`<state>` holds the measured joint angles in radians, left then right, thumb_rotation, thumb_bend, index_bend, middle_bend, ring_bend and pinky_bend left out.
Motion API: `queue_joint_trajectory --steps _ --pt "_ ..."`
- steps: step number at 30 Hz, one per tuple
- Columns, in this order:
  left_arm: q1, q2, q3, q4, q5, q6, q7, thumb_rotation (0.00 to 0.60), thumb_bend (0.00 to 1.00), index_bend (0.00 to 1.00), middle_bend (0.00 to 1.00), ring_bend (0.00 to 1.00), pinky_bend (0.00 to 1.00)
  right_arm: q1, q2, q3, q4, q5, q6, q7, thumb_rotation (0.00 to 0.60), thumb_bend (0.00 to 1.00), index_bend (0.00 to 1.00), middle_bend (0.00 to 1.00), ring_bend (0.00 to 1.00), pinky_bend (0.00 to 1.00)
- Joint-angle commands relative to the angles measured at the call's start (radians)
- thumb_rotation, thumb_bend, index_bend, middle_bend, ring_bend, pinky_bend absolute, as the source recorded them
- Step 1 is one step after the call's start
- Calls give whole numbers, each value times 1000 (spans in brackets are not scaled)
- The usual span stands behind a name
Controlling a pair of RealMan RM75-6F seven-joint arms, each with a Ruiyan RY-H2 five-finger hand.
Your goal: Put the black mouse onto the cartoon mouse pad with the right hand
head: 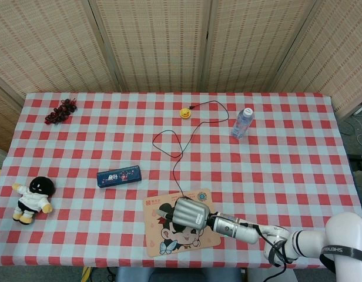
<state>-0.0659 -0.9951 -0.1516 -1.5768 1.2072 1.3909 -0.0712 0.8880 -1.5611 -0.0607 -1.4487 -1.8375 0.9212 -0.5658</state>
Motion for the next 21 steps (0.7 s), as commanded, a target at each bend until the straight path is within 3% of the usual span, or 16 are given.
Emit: queue_joint_trajectory --steps 1,8,14,17,21 --pt "0 0 1 -1 1 0 0 600 93 388 504 372 534 -14 18 4 -15 9 13 -18 600 0 76 997 956 1000" --pt "-2 -1 7 -6 19 1 4 600 93 388 504 372 534 -96 114 26 -98 83 78 -97 600 0 72 918 881 1000" --pt "-5 -14 13 -5 58 17 -3 600 93 388 504 372 534 -179 196 35 -166 136 165 -122 600 0 253 849 818 995" --pt "-8 -27 20 3 93 31 -7 600 93 393 504 373 534 -219 232 34 -158 144 222 -72 600 0 399 793 749 906" --pt "-18 -46 40 5 149 36 1 600 93 400 504 373 534 -276 278 39 -170 174 289 -9 600 0 408 734 663 767"
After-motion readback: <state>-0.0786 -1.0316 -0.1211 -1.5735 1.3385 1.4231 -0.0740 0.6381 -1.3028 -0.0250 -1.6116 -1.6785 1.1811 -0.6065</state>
